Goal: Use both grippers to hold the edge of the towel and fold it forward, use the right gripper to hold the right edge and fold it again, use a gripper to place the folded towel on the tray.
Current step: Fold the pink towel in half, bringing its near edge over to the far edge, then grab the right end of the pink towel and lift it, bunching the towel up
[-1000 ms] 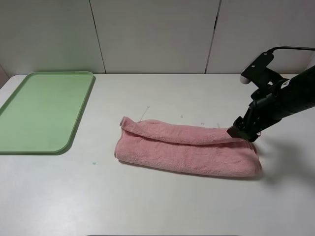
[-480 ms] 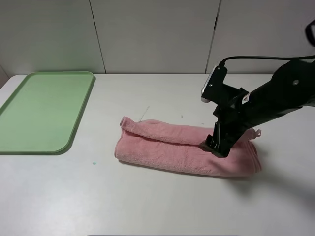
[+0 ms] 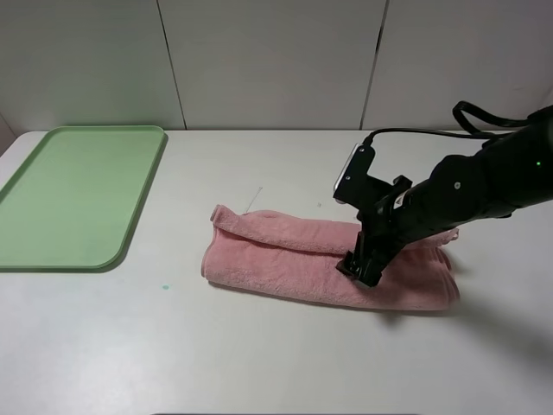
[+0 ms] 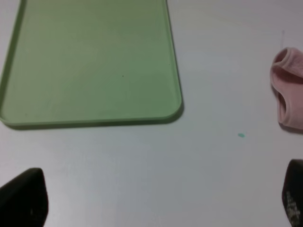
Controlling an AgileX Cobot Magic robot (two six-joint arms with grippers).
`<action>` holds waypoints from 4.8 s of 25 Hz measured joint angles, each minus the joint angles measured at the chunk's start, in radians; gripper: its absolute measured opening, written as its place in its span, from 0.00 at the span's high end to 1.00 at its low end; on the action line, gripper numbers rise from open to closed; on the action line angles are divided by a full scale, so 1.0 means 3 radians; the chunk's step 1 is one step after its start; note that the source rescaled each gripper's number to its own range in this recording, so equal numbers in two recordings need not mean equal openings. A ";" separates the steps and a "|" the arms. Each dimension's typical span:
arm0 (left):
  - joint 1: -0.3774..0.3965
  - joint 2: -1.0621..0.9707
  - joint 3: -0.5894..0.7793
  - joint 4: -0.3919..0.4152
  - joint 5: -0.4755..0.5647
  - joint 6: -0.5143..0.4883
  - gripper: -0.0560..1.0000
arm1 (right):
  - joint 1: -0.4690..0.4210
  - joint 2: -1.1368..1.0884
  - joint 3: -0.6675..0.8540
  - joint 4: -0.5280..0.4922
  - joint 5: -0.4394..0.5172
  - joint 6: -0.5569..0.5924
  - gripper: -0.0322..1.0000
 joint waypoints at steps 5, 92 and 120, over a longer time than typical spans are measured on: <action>0.0000 0.0000 0.0000 0.0000 0.0000 0.0000 0.00 | 0.0000 0.0007 0.0003 0.0000 -0.0240 0.0000 0.00; 0.0000 0.0000 0.0014 0.0000 -0.0006 0.0008 0.00 | -0.0503 -0.0514 0.1113 0.3157 -0.0286 0.0446 0.18; 0.0000 0.0000 0.0014 0.0000 -0.0006 0.0008 0.00 | -0.0503 -0.0697 0.1117 0.3138 -0.0147 0.0479 0.87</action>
